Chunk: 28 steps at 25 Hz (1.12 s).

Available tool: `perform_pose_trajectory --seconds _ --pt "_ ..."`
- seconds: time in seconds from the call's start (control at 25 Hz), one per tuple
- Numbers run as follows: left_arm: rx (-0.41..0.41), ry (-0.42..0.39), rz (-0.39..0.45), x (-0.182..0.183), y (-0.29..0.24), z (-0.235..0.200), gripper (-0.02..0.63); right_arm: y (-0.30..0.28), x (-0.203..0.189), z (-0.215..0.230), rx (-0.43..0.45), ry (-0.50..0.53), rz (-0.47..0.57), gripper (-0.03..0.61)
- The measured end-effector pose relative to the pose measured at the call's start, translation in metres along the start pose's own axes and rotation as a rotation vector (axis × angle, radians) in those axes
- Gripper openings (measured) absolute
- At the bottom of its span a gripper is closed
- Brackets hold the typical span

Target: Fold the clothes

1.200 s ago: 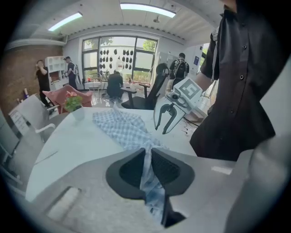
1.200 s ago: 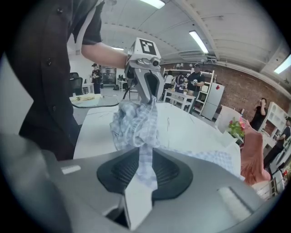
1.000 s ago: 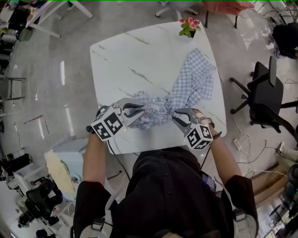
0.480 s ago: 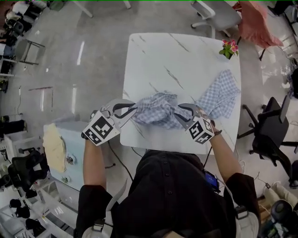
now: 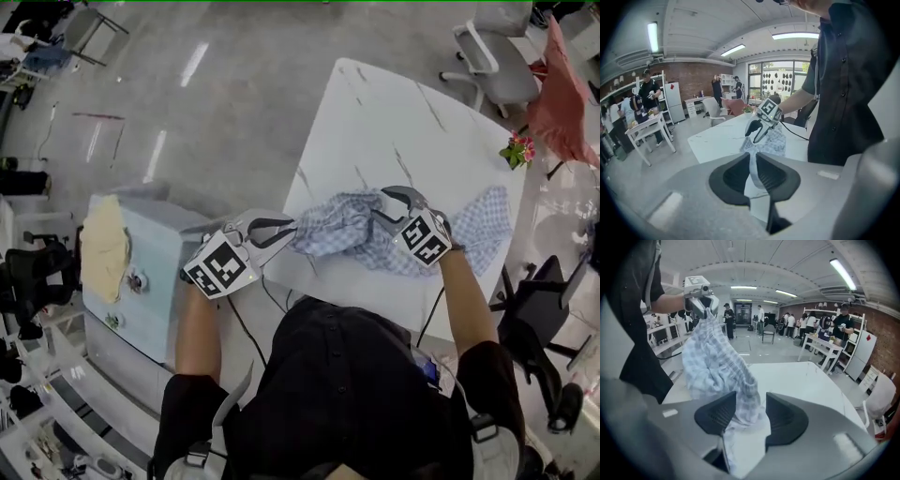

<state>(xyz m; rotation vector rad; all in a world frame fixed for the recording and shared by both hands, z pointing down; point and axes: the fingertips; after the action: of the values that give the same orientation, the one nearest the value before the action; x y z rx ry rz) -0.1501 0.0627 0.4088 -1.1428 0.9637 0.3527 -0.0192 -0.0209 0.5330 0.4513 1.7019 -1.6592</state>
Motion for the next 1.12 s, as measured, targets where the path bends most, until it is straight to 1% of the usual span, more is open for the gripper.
perform_pose_trajectory --seconds 0.08,0.2,0.24,0.32,0.36,0.44,0.56,0.68,0.8,0.88,0.96,1.12 --pt "0.000 0.017 0.004 -0.008 0.006 0.002 0.046 -0.014 0.009 -0.004 0.037 0.017 -0.020 0.196" --pt "0.017 0.046 0.013 -0.020 0.014 0.002 0.046 -0.032 0.017 -0.010 0.078 0.082 -0.068 0.192" --pt "0.027 0.056 0.019 -0.024 0.016 0.002 0.046 -0.036 0.019 -0.012 0.094 0.098 -0.079 0.161" --pt "0.050 0.075 0.031 -0.032 0.021 -0.001 0.046 -0.039 0.025 -0.015 0.109 0.116 -0.077 0.066" --pt "0.063 0.085 0.033 -0.036 0.023 -0.002 0.046 -0.038 0.029 -0.015 0.106 0.120 -0.066 0.056" --pt "0.090 0.102 0.033 -0.044 0.027 -0.004 0.046 -0.034 0.039 -0.012 0.081 0.124 -0.032 0.046" --pt "0.145 0.120 0.031 -0.048 0.030 -0.007 0.046 -0.022 0.058 0.003 0.015 0.123 0.037 0.043" --pt "0.251 0.140 0.023 -0.046 0.031 -0.016 0.046 -0.003 0.085 0.021 -0.060 0.142 0.120 0.043" --pt "0.369 0.164 0.014 -0.040 0.035 -0.024 0.047 0.021 0.108 0.029 -0.137 0.172 0.204 0.043" --pt "0.424 0.168 0.014 -0.028 0.038 -0.021 0.046 0.039 0.121 0.031 -0.194 0.193 0.256 0.043" --pt "0.459 0.166 0.022 -0.011 0.040 -0.013 0.046 0.058 0.131 0.032 -0.240 0.205 0.301 0.043" --pt "0.515 0.126 0.000 0.028 0.044 0.006 0.046 0.097 0.147 0.033 -0.261 0.241 0.359 0.043"
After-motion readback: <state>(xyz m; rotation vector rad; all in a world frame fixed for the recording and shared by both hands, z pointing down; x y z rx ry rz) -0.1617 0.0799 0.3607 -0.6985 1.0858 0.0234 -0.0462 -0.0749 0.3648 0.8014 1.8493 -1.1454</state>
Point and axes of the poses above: the fingertips, and each gripper's own axes: y backward along the fingers, z to its right, x out of its top, and after that the axes turned 8 degrees about -y, right-handed
